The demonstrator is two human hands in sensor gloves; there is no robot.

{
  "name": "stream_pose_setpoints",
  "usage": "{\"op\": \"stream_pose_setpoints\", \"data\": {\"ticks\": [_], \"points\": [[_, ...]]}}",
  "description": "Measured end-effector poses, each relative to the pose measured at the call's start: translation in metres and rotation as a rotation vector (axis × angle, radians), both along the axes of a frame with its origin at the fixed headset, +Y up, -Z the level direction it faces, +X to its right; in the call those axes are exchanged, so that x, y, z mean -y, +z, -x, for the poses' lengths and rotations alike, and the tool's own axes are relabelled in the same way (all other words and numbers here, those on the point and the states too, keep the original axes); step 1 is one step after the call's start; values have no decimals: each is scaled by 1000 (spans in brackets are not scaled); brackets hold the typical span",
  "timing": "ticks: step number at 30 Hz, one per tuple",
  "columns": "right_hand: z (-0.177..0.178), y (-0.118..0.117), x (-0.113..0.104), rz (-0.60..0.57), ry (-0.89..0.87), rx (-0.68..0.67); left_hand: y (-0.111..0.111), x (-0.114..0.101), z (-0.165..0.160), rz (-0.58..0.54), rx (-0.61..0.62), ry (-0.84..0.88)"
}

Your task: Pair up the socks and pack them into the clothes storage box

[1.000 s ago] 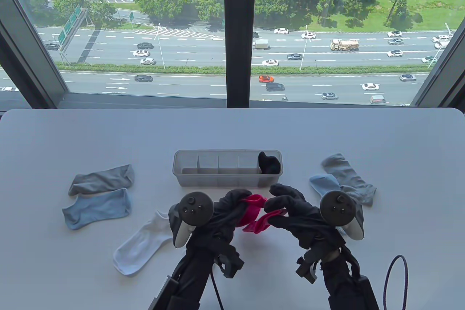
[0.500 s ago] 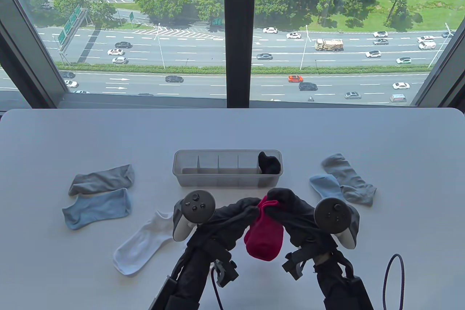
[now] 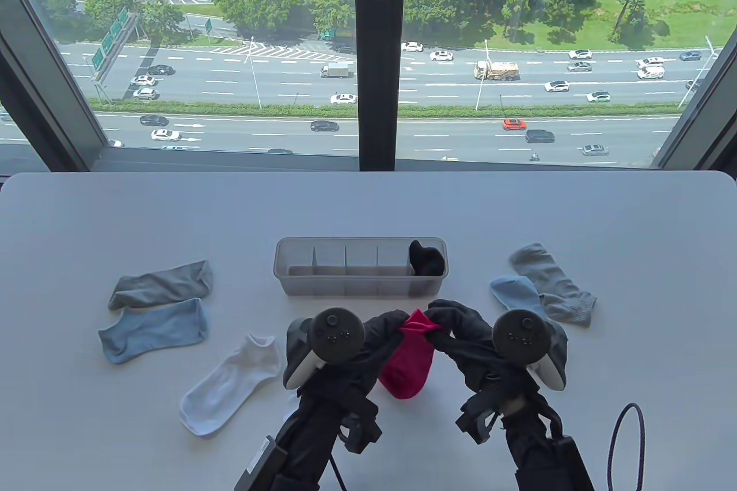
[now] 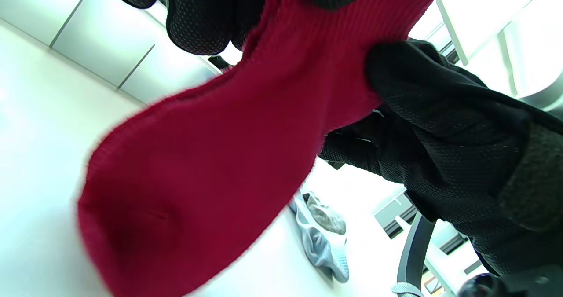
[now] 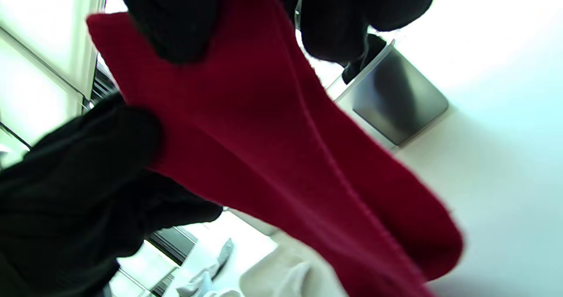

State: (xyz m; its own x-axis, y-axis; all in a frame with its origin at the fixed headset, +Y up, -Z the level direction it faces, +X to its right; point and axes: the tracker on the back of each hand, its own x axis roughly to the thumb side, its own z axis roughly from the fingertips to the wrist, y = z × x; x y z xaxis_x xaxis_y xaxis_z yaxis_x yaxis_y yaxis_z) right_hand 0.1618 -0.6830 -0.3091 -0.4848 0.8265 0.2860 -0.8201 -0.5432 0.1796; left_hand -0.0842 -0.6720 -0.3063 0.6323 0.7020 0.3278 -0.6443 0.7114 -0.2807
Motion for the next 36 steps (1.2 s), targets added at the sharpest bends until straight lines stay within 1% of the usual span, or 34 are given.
{"op": "stream_pose_setpoints", "data": {"ticks": [2, 4, 6, 7, 8, 10, 11, 12, 13, 14, 15, 16, 17, 18, 19, 20, 21, 22, 23, 24, 25, 26, 28, 29, 31, 32, 33, 34, 35, 36], "points": [[-2, 1, -7, -22, -15, -18, 1, -4, 2, -5, 29, 71], [-4, 2, -16, -26, -22, -85, -2, -7, 2, 58, 134, 156], [-6, 2, -22, 52, -71, -195, -5, -5, 1, 212, 262, 211], [-7, 2, -20, 89, -48, -209, -6, -1, 0, 309, 299, 218], [-7, 1, -18, 105, -13, -208, -6, 2, -2, 352, 305, 204], [-5, -4, -4, 146, 122, -150, -9, 14, -6, 377, 246, 75], [-2, -7, 8, 178, 200, -121, -11, 24, -10, 341, 155, -49], [2, -10, 23, 197, 259, -52, -11, 34, -14, 275, 56, -158], [4, -11, 32, 189, 283, 16, -11, 41, -18, 240, 9, -244], [5, -12, 42, 185, 320, 98, -9, 48, -24, 248, -17, -407], [5, -13, 46, 198, 354, 97, -5, 50, -26, 240, -25, -491], [2, -14, 47, 212, 409, 66, -1, 48, -32, 170, 25, -564], [-1, -14, 46, 208, 429, 64, 1, 46, -36, 156, 73, -572], [-3, -14, 44, 191, 437, 82, 5, 42, -42, 161, 154, -566], [-5, -13, 42, 181, 433, 88, 7, 42, -47, 193, 235, -542], [-6, -13, 40, 181, 424, 74, 10, 47, -55, 279, 368, -527], [-6, -12, 39, 189, 411, 47, 14, 55, -60, 379, 445, -539], [-5, -12, 39, 197, 402, 26, 17, 65, -64, 437, 459, -571], [-4, -11, 38, 210, 405, -7, 18, 77, -68, 473, 468, -640], [-3, -11, 38, 229, 422, -44, 19, 87, -70, 479, 464, -730], [-2, -11, 39, 244, 438, -70, 19, 90, -70, 468, 456, -778], [0, -10, 40, 281, 476, -115, 17, 92, -70, 459, 437, -778], [6, -10, 46, 365, 559, -220, 13, 93, -67, 420, 328, -826], [9, -9, 49, 394, 582, -261, 11, 93, -65, 405, 309, -819], [18, -7, 65, 522, 586, -390, 6, 93, -60, 302, 229, -739], [22, -7, 72, 553, 570, -414, 5, 91, -57, 293, 195, -726], [26, -6, 81, 581, 560, -429, 4, 91, -55, 296, 184, -712], [32, -5, 89, 599, 573, -433, 2, 92, -51, 338, 196, -677], [35, -5, 90, 554, 576, -396, 2, 91, -49, 368, 195, -635], [38, -6, 91, 477, 546, -305, 1, 91, -46, 405, 184, -599]]}}
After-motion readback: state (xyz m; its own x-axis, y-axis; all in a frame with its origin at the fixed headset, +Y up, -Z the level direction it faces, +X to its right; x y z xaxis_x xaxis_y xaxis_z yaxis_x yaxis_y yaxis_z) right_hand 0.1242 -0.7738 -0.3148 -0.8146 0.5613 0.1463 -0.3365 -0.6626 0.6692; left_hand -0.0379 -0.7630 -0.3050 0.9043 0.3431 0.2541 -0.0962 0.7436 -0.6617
